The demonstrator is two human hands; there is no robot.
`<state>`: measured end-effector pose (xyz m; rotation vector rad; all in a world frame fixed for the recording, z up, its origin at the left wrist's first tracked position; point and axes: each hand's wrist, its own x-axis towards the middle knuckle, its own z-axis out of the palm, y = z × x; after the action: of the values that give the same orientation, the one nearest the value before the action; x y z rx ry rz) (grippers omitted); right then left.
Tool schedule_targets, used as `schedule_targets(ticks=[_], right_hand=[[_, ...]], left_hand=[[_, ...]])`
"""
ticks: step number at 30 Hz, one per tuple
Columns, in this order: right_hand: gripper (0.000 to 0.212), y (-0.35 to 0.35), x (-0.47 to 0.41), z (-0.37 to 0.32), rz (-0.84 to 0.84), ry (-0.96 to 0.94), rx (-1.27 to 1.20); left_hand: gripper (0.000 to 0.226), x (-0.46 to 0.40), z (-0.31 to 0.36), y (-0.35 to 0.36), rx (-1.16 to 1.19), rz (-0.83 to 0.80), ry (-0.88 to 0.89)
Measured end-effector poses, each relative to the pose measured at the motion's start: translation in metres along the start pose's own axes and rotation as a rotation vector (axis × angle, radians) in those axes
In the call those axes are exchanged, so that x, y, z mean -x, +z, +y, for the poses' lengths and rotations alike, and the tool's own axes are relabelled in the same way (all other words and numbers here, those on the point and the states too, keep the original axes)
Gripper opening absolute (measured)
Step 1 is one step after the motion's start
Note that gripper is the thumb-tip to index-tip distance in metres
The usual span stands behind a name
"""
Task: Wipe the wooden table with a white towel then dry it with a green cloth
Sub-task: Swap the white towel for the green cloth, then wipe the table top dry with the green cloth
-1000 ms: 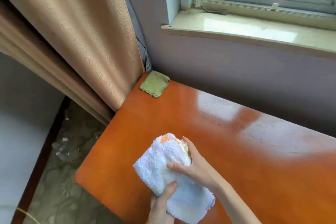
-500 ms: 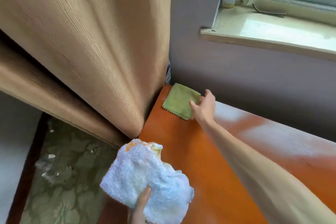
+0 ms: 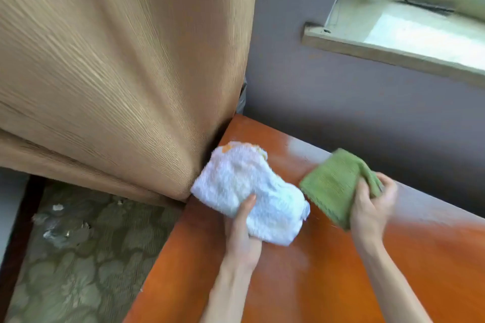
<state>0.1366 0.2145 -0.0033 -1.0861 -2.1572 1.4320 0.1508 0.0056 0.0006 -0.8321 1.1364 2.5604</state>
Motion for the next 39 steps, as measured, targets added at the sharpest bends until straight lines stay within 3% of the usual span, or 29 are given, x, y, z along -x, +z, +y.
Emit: schedule_targets(ticks=[3,8,15,19,23,26,33,35,38,39], right_hand=[[0.020,-0.056,0.024,0.019,0.034,0.134,0.010],[0.019,-0.094,0.060,0.039,-0.088,0.259,-0.010],[0.027,-0.096,0.093,0.043,-0.215,0.287,0.013],[0.027,-0.097,0.103,0.032,-0.304,0.268,0.024],[0.032,-0.097,0.114,0.030,-0.406,0.247,0.073],[0.034,-0.098,0.123,0.026,-0.454,0.244,0.087],[0.035,-0.108,0.137,0.022,-0.453,0.188,0.112],[0.035,-0.110,0.138,0.023,-0.431,0.186,0.118],[0.032,-0.107,0.137,0.024,-0.396,0.231,0.131],[0.031,-0.105,0.138,0.025,-0.401,0.242,0.135]], left_hand=[[0.063,-0.039,-0.009,0.022,0.053,-0.041,0.016],[0.065,-0.090,-0.003,0.061,0.113,-0.010,0.054],[0.062,-0.113,-0.009,0.072,0.201,0.366,0.037],[0.089,-0.111,0.003,0.069,0.012,0.454,-0.092],[0.089,-0.107,0.011,0.049,-0.190,0.360,-0.139],[0.090,-0.105,0.005,0.048,-0.244,0.386,-0.122],[0.097,-0.105,0.016,0.085,-0.261,0.565,-0.159],[0.101,-0.101,0.012,0.078,-0.319,0.558,-0.177],[0.128,-0.094,-0.010,0.049,-0.460,0.565,-0.227],[0.125,-0.084,-0.021,0.034,-0.513,0.555,-0.222]])
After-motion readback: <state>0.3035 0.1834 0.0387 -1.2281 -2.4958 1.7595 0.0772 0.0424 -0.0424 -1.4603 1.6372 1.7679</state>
